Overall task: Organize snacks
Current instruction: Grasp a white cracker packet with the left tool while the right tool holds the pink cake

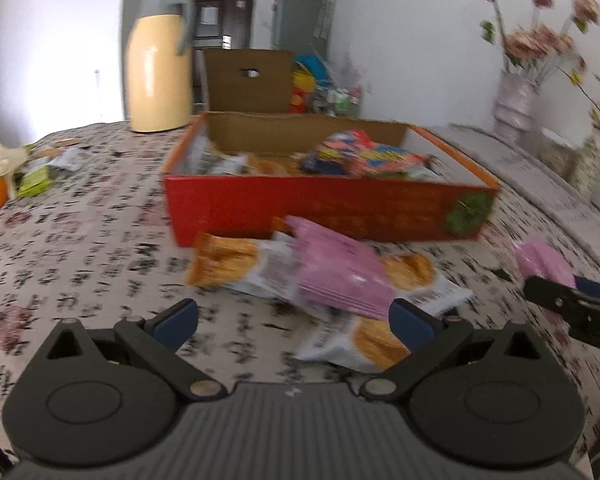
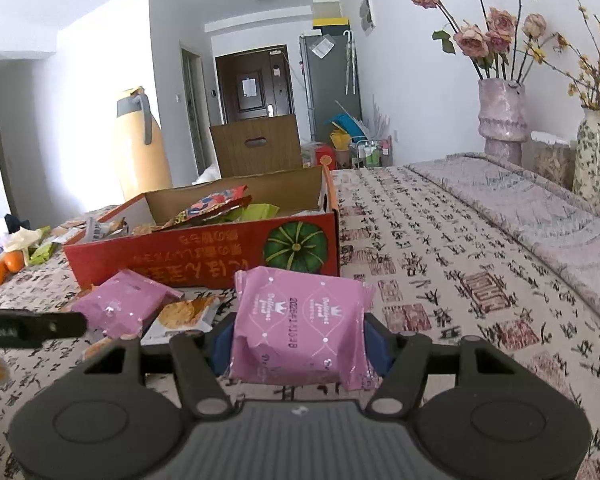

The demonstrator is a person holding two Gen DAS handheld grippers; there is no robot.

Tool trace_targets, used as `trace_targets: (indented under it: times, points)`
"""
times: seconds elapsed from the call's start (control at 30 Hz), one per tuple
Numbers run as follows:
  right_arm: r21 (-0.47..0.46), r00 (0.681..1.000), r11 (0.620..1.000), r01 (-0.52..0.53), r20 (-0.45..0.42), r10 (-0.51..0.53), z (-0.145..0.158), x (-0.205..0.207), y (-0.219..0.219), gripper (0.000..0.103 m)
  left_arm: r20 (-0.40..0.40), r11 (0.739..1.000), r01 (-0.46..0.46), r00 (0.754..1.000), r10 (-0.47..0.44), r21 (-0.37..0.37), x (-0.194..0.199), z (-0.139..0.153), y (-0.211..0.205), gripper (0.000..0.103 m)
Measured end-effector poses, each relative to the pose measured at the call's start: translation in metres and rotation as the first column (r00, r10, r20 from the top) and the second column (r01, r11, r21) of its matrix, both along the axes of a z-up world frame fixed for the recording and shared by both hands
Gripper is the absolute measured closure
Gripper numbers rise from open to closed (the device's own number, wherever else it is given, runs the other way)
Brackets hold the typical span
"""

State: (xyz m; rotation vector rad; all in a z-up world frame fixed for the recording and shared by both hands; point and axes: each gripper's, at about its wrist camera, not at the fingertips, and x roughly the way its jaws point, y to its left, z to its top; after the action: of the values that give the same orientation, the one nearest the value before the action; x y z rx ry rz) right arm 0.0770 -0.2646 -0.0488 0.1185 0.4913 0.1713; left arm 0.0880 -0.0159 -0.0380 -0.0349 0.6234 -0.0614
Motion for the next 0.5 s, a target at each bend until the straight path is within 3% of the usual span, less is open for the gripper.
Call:
trace_targets:
  times: [0.27, 0.5]
  points:
    - [0.039, 1.000, 0.999, 0.001, -0.003, -0.001, -0.006, -0.008, -0.013, 0.039, -0.074, 0.995, 0.098, 0.993, -0.096, 0.030, 0.013, -0.010, -0.037, 0.000]
    - [0.061, 1.000, 0.998, -0.003, -0.013, 0.003, -0.013, -0.010, -0.020, 0.039, -0.135, 0.997, 0.066, 0.989, -0.059, 0.048, 0.026, -0.023, -0.047, 0.000]
